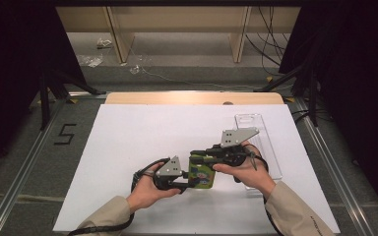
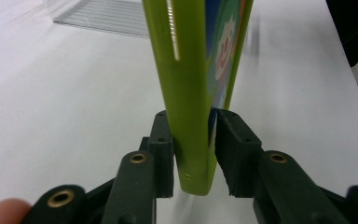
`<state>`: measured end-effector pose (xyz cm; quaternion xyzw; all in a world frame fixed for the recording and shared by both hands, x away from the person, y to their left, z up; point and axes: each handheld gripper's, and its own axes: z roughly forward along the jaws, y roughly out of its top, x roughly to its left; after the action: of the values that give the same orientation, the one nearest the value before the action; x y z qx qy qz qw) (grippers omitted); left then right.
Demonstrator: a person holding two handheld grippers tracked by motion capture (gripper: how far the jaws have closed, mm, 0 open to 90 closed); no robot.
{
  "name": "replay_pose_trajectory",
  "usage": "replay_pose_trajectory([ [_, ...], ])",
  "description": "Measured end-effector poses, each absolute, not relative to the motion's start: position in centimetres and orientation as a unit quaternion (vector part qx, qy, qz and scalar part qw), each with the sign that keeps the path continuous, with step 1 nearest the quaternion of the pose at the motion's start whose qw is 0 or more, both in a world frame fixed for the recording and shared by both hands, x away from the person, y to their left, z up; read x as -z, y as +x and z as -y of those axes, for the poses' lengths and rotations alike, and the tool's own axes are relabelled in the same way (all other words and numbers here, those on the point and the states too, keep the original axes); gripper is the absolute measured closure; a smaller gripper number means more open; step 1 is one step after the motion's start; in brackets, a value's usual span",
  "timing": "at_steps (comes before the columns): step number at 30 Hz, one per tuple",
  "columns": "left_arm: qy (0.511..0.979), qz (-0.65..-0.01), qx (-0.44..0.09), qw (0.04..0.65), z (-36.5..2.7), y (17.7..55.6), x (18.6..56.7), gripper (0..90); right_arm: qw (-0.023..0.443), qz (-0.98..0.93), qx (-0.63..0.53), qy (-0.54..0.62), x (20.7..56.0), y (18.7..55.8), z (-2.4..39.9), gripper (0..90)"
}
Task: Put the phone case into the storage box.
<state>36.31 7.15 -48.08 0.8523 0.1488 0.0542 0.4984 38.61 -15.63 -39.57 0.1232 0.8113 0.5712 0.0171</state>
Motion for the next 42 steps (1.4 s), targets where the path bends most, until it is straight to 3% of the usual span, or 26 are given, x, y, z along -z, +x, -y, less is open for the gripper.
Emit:
replay_pose_trajectory([
  [10, 0.851, -0.16, -0.041, 0.498, -7.42, 36.41, 47.83, 75.6, 0.006, -0.807, -0.578, 0.12, 39.59, 38.59, 15.63, 77.4],
  [31, 0.847, -0.19, -0.024, 0.496, -7.59, 36.52, 47.61, 77.0, 0.007, -0.803, -0.583, 0.121, 39.66, 38.67, 15.69, 76.5],
  [38, 0.845, -0.199, -0.026, 0.495, -7.66, 36.55, 47.49, 77.1, 0.02, -0.802, -0.584, 0.126, 39.66, 38.77, 15.78, 70.8],
  [42, 0.845, -0.205, -0.034, 0.492, -7.74, 36.52, 47.46, 77.1, 0.042, -0.804, -0.579, 0.127, 39.55, 38.76, 15.74, 60.5],
])
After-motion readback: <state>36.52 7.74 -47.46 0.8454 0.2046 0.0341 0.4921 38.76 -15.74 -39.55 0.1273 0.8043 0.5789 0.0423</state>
